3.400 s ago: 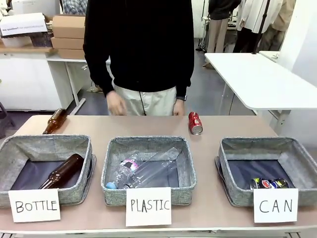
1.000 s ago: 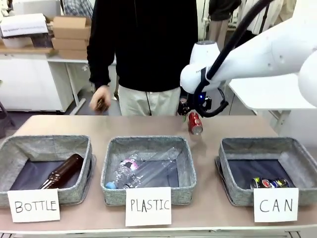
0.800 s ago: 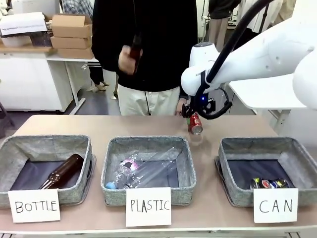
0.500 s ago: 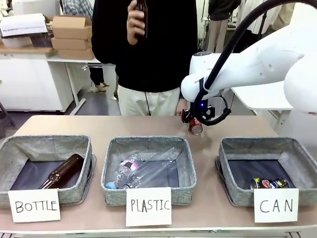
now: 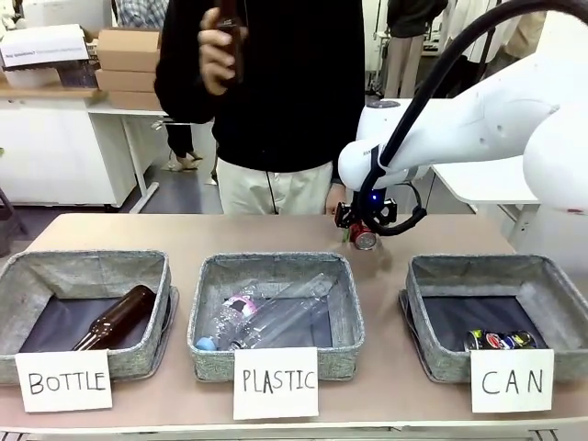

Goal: Sort the can waste into the basket.
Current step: Pick up the can waste from the table and place it in the right Fabric basket.

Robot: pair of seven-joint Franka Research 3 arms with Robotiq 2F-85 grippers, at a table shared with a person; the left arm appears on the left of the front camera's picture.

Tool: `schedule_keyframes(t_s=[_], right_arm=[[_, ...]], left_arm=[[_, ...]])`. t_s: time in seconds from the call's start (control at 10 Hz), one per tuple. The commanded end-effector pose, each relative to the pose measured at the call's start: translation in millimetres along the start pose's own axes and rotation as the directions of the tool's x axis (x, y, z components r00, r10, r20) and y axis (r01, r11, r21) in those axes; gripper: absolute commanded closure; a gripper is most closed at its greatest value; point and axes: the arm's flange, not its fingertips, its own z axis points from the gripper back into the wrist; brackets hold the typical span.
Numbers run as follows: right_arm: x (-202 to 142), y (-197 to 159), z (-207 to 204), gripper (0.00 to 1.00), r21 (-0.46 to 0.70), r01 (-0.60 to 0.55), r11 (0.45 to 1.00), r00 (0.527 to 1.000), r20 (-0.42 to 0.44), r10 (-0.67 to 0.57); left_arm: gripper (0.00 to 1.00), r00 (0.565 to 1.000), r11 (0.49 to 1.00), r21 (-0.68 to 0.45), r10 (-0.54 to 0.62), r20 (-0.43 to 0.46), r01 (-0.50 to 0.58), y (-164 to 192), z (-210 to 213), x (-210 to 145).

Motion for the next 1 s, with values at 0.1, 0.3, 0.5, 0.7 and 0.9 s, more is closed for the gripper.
schedule_keyframes(t_s=[0.1, 0.3, 0.5, 0.7, 0.9], right_arm=[[-0.9, -3.5, 5.6, 1.0, 0.018, 0.014, 1.0, 1.0, 0.0, -0.014], [-0.6, -4.9, 5.4, 1.0, 0.0, 0.016, 1.0, 1.0, -0.01, -0.016], [0.5, -5.5, 5.5, 1.0, 0.014, 0.023, 1.0, 1.0, -0.01, -0.023], [1.4, -7.3, 4.3, 0.57, 0.009, 0.021, 1.0, 1.0, -0.022, -0.021], [2.7, -9.1, 4.5, 0.57, 0.006, 0.022, 1.0, 0.999, -0.03, -0.022]], left_arm=[[0.0, 1.0, 1.0, 0.001, -0.006, -0.006, 0.006, -2.3, -0.8, -3.5], [0.0, 1.0, 1.0, 0.001, -0.006, -0.006, 0.006, -2.3, -0.8, -3.5], [0.0, 1.0, 1.0, 0.001, -0.006, -0.006, 0.006, -2.3, -0.8, -3.5], [0.0, 1.0, 1.0, 0.001, -0.006, -0.006, 0.006, -2.3, -0.8, -3.5], [0.0, 1.0, 1.0, 0.001, -0.006, -0.006, 0.006, -2.3, -0.8, -3.5]])
